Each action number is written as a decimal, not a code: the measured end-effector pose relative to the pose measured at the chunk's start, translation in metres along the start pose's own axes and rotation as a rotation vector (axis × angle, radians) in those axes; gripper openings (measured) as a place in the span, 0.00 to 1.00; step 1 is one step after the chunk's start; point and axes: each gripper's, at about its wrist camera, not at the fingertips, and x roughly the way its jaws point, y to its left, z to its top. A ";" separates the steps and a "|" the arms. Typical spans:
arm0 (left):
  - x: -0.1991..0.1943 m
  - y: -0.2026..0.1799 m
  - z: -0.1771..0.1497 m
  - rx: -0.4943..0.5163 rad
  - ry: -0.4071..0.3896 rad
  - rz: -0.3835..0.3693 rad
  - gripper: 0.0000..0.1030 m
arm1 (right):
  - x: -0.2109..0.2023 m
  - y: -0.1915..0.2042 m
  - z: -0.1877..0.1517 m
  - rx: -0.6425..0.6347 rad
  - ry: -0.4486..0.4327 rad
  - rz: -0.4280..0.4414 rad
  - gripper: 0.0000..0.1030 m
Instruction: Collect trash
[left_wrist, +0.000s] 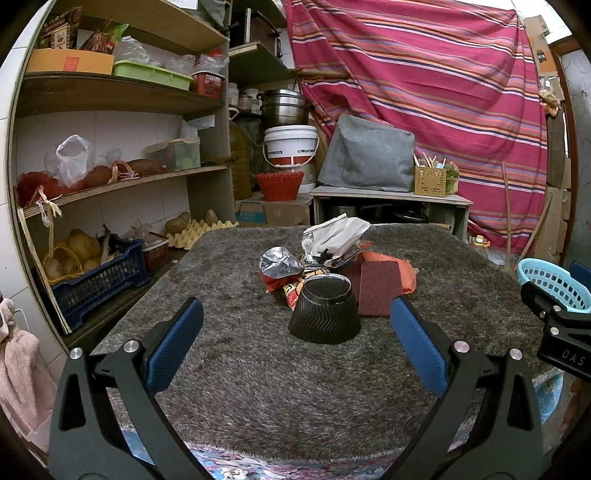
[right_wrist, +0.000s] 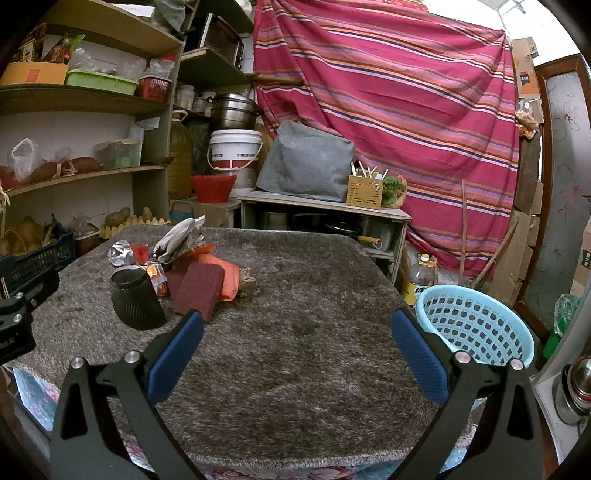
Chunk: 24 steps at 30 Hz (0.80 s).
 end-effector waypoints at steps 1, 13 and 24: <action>-0.001 -0.001 0.000 0.001 0.000 0.001 0.95 | 0.000 -0.001 0.000 0.000 0.000 0.000 0.96; -0.001 -0.002 0.000 0.003 0.002 0.002 0.95 | 0.001 0.004 -0.004 -0.002 0.003 0.001 0.96; 0.006 0.003 -0.010 0.000 0.006 0.004 0.95 | 0.001 0.010 -0.008 -0.010 0.003 0.004 0.96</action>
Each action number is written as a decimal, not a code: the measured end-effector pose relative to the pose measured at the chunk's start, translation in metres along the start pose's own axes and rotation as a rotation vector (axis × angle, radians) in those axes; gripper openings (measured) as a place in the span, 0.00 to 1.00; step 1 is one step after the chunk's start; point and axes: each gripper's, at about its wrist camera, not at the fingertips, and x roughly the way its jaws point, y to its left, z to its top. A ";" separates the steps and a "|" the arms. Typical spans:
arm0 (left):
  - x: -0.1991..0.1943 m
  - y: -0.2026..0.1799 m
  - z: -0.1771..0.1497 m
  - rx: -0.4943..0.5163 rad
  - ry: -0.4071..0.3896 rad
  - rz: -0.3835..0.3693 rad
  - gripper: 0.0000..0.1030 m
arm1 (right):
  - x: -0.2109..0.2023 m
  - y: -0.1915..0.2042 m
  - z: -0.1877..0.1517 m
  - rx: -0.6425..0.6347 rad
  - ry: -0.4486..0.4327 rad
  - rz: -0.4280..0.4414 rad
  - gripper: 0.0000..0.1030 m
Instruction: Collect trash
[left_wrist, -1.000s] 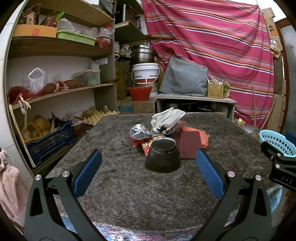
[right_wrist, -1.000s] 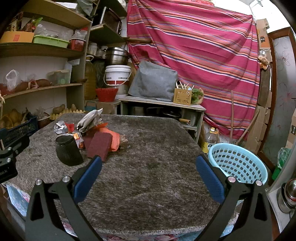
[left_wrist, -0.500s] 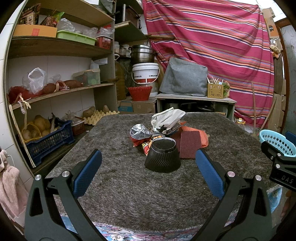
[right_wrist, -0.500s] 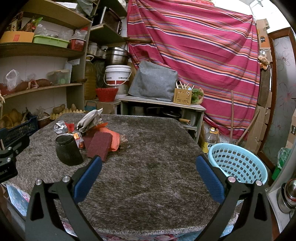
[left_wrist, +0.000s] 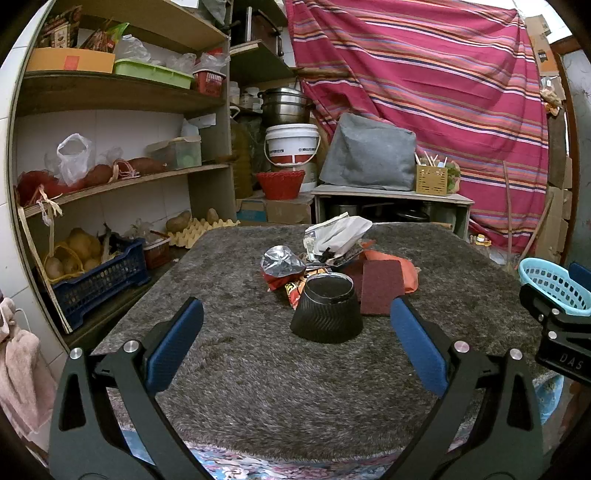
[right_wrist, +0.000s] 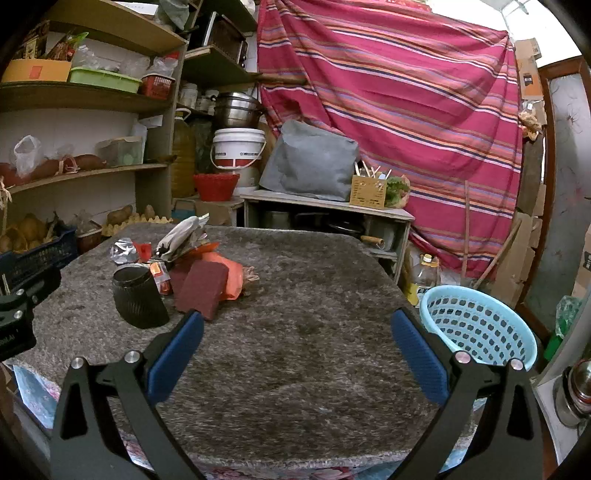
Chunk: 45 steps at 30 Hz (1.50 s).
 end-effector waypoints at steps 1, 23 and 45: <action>0.000 0.000 0.000 0.000 -0.001 0.001 0.95 | 0.000 0.000 0.000 0.000 0.001 0.000 0.96; 0.000 -0.001 0.001 0.001 0.001 0.000 0.95 | 0.002 0.000 0.002 0.005 0.008 0.008 0.96; 0.001 -0.001 -0.001 0.002 0.007 -0.001 0.95 | 0.004 -0.001 0.002 0.005 0.012 0.005 0.96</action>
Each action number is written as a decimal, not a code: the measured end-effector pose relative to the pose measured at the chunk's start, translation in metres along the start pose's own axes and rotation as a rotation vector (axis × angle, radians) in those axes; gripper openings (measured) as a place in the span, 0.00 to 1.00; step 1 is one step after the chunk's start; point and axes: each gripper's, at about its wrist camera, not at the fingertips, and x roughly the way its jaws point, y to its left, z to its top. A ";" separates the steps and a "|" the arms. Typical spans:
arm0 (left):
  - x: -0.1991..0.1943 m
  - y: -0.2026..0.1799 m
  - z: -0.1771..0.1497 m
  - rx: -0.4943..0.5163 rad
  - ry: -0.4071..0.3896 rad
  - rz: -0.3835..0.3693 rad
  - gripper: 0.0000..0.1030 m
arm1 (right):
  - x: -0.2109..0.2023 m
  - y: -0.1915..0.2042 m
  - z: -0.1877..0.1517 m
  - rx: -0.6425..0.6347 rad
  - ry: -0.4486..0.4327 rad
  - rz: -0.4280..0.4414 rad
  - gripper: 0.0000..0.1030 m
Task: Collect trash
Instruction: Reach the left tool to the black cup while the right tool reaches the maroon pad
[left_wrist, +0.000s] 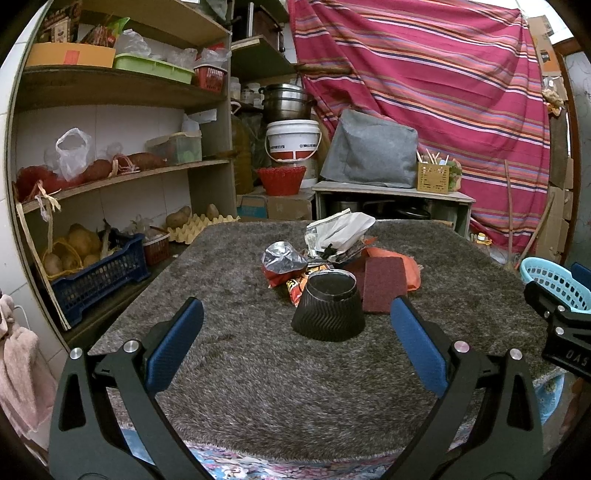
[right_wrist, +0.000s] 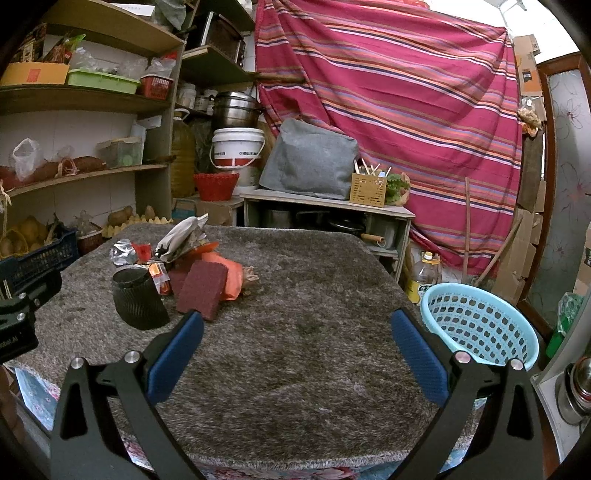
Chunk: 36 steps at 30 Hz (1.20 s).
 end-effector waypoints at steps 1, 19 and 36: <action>0.001 0.001 -0.001 0.002 0.003 -0.001 0.95 | 0.000 0.000 0.000 -0.001 0.001 -0.001 0.96; 0.020 -0.007 0.008 0.025 0.036 -0.002 0.95 | 0.011 -0.026 0.015 0.029 -0.006 -0.073 0.96; 0.072 -0.005 0.039 0.021 0.077 0.006 0.95 | 0.092 -0.062 0.063 0.072 0.122 -0.066 0.96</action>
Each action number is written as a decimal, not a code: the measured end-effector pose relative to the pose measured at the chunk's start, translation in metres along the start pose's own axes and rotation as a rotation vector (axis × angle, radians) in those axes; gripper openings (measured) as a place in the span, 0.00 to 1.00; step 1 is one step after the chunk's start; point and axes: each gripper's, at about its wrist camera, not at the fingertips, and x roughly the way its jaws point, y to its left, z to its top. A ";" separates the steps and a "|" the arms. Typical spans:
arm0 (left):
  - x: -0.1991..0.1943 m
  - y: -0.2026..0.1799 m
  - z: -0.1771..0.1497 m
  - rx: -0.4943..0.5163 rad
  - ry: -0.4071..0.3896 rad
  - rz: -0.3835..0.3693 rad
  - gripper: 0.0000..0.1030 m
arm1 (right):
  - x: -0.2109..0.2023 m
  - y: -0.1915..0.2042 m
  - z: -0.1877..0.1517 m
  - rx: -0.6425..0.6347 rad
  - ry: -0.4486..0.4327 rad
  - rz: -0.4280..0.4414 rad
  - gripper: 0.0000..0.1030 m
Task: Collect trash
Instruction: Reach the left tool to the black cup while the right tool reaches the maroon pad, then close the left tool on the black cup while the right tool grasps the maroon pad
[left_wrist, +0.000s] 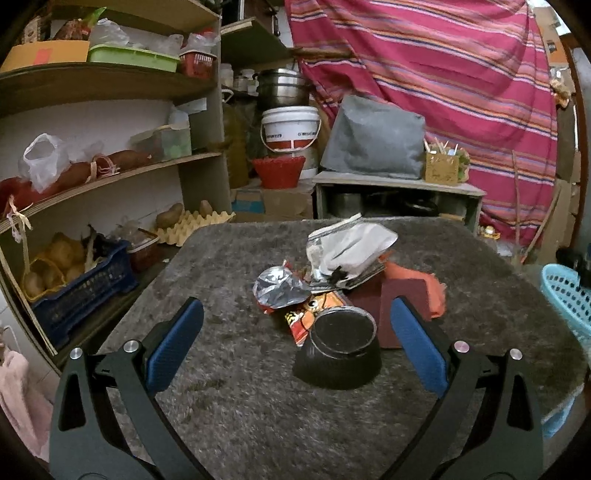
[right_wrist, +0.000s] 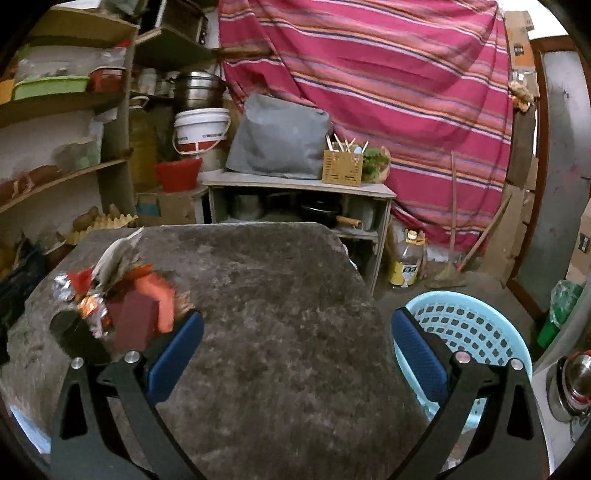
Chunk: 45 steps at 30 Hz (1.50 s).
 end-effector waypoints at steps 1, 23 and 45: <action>0.005 0.000 -0.002 -0.003 0.014 -0.001 0.95 | 0.007 -0.001 0.003 0.002 -0.006 0.001 0.96; 0.088 -0.029 -0.023 0.059 0.225 -0.141 0.88 | 0.065 0.028 -0.019 -0.033 0.099 -0.019 0.96; 0.053 0.065 0.006 0.020 0.119 -0.012 0.69 | 0.069 0.173 -0.037 -0.199 0.138 0.065 0.96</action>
